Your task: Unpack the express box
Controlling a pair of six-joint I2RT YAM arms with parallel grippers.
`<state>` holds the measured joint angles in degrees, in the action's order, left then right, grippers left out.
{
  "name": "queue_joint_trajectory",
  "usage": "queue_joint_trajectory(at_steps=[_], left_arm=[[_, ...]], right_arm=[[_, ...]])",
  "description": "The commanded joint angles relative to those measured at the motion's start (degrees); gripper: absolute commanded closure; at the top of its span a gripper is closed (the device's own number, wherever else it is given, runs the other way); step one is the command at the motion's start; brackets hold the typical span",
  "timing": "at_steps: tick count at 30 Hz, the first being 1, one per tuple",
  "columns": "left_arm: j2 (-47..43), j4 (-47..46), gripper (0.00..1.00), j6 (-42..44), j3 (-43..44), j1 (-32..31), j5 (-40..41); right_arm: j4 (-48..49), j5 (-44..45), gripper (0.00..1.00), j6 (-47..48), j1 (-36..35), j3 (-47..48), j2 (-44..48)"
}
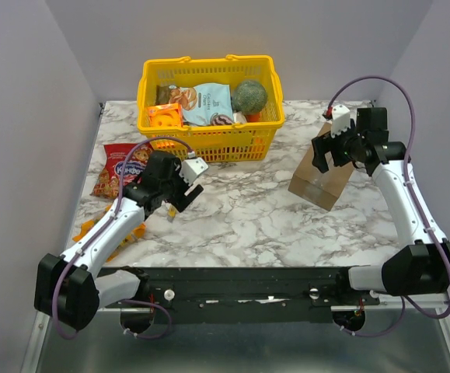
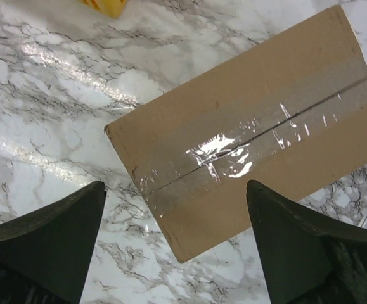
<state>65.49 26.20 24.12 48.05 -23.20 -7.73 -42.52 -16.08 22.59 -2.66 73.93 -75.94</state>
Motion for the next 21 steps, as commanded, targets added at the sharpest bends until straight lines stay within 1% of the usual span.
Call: queue_joint_trajectory(at_steps=[1,3,4,8,11,12,16,21], left_arm=[[1.5,0.4,0.16,-0.9,0.6,1.7,4.3],[2.4,0.6,0.21,-1.8,0.7,2.0,6.1],[2.8,1.3,0.21,-2.4,1.2,2.5,6.2],[5.9,3.0,0.21,-4.2,2.5,3.1,7.2],[10.4,4.0,0.21,-6.5,3.7,3.7,10.5],[13.7,4.5,0.21,-7.3,4.2,4.0,12.8],[21.1,8.6,0.24,-11.1,8.6,4.8,13.5],[26.5,7.8,0.24,-13.8,10.4,4.8,14.8]], right_arm=[[2.7,-4.6,0.02,1.0,0.2,2.2,-1.2],[1.8,-7.3,0.04,2.2,0.2,1.7,-1.2],[1.7,-7.9,0.05,2.7,0.2,1.1,-1.3],[1.2,-10.2,0.05,2.5,0.1,0.7,-0.8],[1.9,-10.4,0.05,1.9,0.0,-0.4,-0.3],[2.4,-9.6,0.05,1.7,-0.1,-0.5,-0.1],[2.1,-9.3,0.04,1.7,-0.2,-0.9,-0.3],[2.2,-9.8,0.04,1.4,-0.4,-0.3,-1.0]])
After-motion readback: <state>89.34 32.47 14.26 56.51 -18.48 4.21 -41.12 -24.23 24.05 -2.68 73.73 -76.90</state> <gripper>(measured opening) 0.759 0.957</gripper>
